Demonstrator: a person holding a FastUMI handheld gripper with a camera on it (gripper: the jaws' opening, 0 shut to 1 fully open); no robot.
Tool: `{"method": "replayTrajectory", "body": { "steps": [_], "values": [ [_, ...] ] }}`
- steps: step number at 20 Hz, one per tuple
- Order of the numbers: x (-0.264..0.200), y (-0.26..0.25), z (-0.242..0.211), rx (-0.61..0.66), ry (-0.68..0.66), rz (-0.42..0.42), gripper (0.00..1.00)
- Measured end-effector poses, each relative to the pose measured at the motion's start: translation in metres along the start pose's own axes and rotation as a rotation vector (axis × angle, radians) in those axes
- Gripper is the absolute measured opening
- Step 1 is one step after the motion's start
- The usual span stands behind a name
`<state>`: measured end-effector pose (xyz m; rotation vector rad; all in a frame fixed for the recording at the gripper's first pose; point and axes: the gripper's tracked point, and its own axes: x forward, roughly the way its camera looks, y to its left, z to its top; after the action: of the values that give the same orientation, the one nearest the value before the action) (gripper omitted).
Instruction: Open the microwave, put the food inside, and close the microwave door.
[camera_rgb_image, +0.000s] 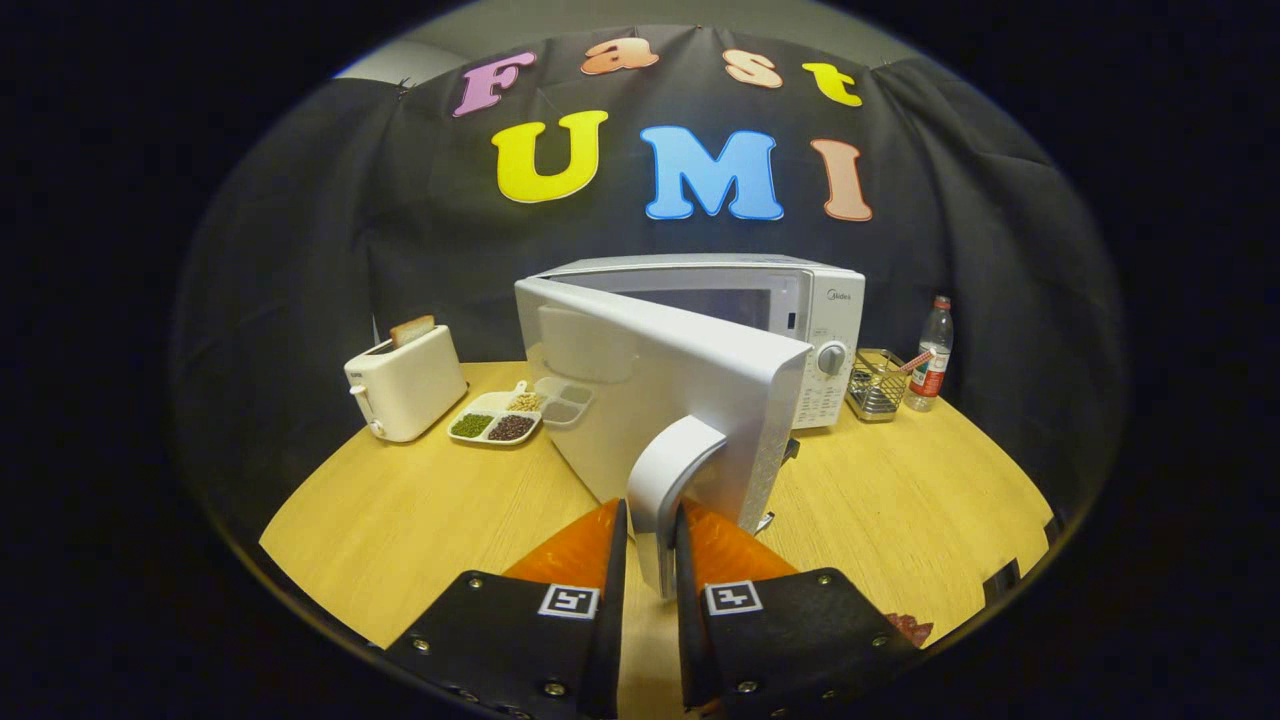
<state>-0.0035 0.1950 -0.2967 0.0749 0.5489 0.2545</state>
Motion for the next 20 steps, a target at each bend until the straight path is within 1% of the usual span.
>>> {"method": "replayTrajectory", "body": {
  "steps": [3,7,9,15,19,20],
  "values": [
    [-0.006,0.02,-0.003,-0.005,-0.011,0.003,0.24],
    [-0.013,0.039,-0.01,-0.018,-0.028,-0.021,0.25],
    [-0.016,0.051,-0.013,-0.02,-0.03,-0.02,0.25],
    [-0.027,0.097,-0.024,-0.044,-0.034,0.026,0.24],
    [-0.032,0.134,-0.029,-0.071,-0.035,0.094,0.24],
    [-0.031,0.138,-0.031,-0.081,-0.034,0.098,0.24]
  ]
}}
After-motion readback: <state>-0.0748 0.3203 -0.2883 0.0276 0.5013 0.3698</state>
